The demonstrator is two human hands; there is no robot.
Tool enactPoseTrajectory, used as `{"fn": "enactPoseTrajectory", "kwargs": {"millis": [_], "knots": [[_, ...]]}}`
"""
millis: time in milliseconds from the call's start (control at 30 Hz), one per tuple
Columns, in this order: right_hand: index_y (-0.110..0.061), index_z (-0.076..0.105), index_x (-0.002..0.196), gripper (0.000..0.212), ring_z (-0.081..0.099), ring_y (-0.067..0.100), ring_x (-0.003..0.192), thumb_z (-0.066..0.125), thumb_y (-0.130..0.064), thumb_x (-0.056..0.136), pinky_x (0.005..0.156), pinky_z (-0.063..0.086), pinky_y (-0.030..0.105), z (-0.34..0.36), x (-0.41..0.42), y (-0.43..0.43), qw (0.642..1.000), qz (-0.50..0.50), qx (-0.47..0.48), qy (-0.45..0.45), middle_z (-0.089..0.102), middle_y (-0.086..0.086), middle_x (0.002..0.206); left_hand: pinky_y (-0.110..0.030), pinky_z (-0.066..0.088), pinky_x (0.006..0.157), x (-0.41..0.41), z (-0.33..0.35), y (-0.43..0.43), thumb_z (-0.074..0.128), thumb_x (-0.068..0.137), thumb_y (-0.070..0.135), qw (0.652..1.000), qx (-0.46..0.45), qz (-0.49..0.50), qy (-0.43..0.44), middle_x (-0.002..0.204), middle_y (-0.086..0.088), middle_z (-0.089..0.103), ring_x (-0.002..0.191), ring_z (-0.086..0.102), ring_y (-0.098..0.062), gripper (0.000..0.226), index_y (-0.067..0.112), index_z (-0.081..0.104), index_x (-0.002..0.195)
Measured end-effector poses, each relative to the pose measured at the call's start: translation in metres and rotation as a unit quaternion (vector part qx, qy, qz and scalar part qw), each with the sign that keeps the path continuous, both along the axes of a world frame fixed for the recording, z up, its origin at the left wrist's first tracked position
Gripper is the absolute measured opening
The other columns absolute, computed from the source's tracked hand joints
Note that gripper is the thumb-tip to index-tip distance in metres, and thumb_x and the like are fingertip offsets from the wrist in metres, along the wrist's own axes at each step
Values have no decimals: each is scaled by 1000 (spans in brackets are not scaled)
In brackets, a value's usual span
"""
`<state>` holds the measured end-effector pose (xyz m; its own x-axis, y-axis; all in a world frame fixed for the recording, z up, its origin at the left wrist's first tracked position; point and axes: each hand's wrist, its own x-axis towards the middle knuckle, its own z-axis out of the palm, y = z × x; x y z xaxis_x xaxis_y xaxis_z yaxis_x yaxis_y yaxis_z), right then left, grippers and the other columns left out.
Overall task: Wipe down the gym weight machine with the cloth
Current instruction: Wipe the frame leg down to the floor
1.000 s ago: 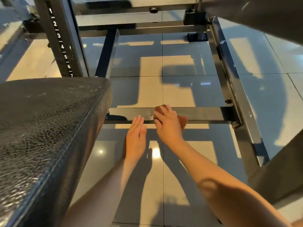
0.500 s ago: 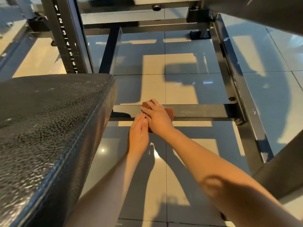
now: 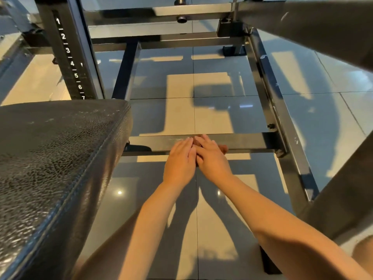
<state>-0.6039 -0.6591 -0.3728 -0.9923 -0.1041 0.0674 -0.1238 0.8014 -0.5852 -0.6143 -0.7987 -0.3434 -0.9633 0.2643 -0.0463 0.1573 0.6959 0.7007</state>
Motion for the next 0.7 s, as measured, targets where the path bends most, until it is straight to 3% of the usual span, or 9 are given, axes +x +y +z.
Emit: {"fn": "enactPoseTrajectory", "kwargs": {"millis": [100,233,333,433,567,700], "knots": [[-18,67,132,34,35,29,146,52,-15,102,119,29,54,0,13,58,992,-121,19,16,51,6,149,-29,16,125,5,-6,9,36,110,27,999,17,-8,-31,162,-1,34,151,24,-15,47,14,39,155],[-19,62,136,34,21,27,152,46,-19,106,126,15,50,6,16,60,972,-235,19,-15,42,3,157,-21,9,121,13,-10,1,34,111,30,999,19,-16,-38,164,5,29,152,18,-9,47,18,35,156],[-16,63,136,34,23,28,152,48,-17,105,125,14,53,7,7,23,985,-173,-2,-3,43,7,156,-23,11,123,23,-13,-10,33,111,31,1000,-1,16,-21,164,6,29,152,17,-7,47,18,36,156],[-16,60,140,37,16,27,155,48,-17,105,124,0,39,6,-3,-15,996,-85,-26,-20,39,8,160,-26,10,124,29,-17,-26,33,111,29,996,-48,71,3,165,4,24,154,14,-10,49,14,34,156],[-20,56,144,40,12,29,156,47,-17,105,124,1,41,8,-12,-56,998,50,-20,-28,36,8,162,-17,11,120,23,-23,-44,36,110,19,996,-25,79,11,162,-5,34,151,25,-14,46,9,37,155],[-23,65,136,38,23,24,153,53,-15,101,124,6,34,11,-5,-24,1000,12,2,-3,43,2,158,-5,1,114,27,-25,-46,36,110,19,997,-33,70,12,164,-2,29,152,21,-14,46,7,38,154]]}}
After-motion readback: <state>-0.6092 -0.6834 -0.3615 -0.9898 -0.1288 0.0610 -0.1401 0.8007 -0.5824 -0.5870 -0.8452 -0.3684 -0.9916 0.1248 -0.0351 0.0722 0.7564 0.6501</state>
